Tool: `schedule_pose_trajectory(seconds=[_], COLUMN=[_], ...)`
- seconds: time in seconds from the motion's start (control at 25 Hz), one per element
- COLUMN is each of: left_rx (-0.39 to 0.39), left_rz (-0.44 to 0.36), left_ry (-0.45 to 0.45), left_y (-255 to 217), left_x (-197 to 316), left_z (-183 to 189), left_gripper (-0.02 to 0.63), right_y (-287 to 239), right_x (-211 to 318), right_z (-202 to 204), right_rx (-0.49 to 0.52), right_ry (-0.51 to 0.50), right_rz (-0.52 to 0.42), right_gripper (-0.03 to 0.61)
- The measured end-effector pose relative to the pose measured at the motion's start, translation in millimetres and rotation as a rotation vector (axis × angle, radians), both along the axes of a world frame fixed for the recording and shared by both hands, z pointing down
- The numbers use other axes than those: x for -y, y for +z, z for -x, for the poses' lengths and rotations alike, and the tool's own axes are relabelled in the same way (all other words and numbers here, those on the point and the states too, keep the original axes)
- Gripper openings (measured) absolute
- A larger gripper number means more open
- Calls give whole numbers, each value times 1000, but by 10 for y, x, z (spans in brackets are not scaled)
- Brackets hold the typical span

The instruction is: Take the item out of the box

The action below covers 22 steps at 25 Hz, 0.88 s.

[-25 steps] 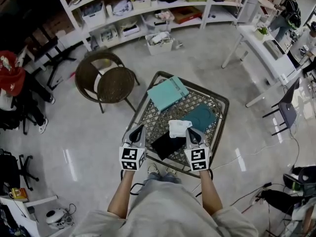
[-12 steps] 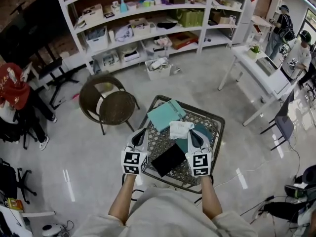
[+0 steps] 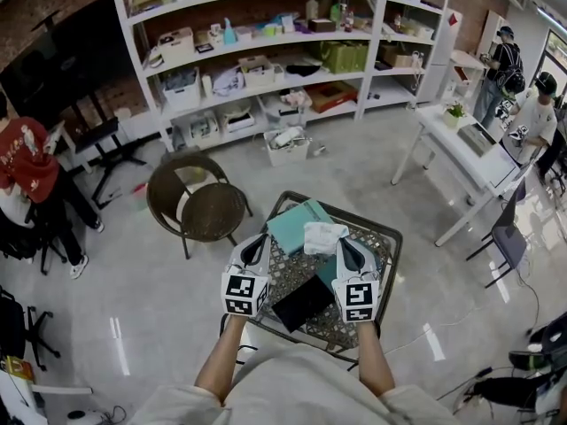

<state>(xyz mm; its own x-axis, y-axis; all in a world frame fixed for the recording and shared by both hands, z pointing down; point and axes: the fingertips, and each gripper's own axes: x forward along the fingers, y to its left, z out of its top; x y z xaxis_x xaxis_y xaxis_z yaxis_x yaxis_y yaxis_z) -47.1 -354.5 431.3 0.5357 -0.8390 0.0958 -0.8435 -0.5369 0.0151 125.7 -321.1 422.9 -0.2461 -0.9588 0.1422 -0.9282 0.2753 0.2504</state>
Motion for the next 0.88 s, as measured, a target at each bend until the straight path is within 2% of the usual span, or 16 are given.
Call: schedule_pose_trajectory(seconds=[0.88], left_rx=[14], left_rz=[17], left_ry=[12], left_y=[50], left_x=[-149], left_z=[-54], left_gripper=[6], right_y=[-1], right_x=[-134], right_z=[-103], right_rx=[17], right_ry=[21], right_rz=[3], right_gripper=[0])
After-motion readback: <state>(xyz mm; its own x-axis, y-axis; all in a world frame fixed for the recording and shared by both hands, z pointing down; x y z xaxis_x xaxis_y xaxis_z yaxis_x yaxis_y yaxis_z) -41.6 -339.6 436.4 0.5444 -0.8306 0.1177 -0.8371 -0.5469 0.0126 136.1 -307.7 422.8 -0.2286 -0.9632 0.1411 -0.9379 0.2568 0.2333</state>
